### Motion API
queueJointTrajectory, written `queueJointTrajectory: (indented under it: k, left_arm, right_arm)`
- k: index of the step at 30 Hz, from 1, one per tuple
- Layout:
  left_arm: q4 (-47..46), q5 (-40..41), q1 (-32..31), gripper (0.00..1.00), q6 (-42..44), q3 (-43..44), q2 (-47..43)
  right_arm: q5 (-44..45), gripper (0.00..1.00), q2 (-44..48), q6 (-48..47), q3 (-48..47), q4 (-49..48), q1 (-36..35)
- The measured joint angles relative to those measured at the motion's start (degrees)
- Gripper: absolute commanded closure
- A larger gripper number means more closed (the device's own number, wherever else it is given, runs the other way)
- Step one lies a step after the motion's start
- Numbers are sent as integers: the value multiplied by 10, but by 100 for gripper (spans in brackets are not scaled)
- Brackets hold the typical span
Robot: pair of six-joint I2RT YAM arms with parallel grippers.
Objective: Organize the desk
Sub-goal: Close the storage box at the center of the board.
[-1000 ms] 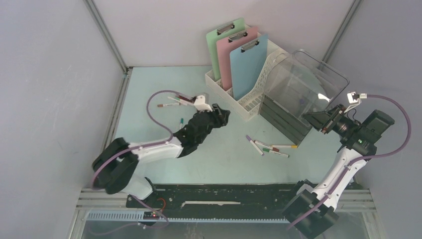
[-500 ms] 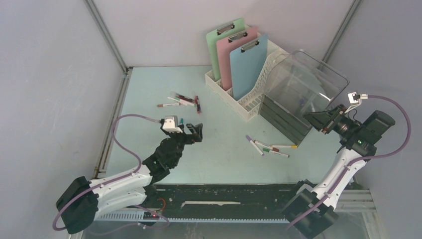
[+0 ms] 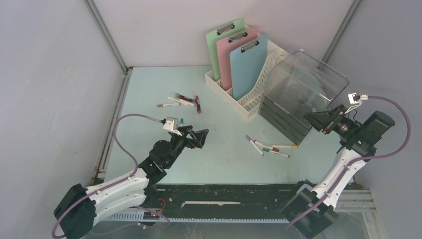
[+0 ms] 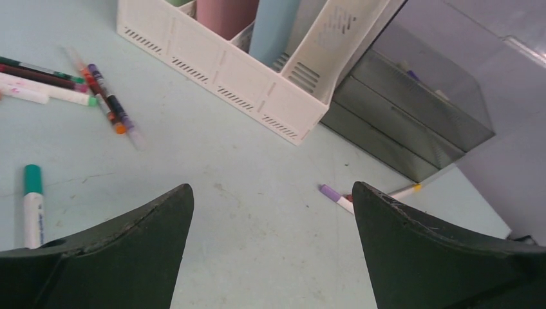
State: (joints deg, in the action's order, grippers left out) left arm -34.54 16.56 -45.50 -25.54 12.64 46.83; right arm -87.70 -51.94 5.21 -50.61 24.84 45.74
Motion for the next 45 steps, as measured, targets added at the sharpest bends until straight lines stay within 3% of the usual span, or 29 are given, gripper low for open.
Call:
queueJointTrajectory:
  k: [8,20,32,37,45]
  left_arm:
    - [-10,-82,26,0,-65,0,2]
    - [-16,-141,29,0,-145,0,42]
    - [-26,-191,47,0,-124,15,30]
    - [-106,-229,48,0,-137,36,103]
    - [-253,-316,51,0,-229,66,283]
  right_arm:
    - [0,59,4,-3,0,0,-4]
    - [2,58,7,-11,1,1,-17]
    - [18,58,21,-34,2,21,-16]
    - [27,57,28,-39,3,30,-16]
    - [49,57,30,-85,2,74,-17]
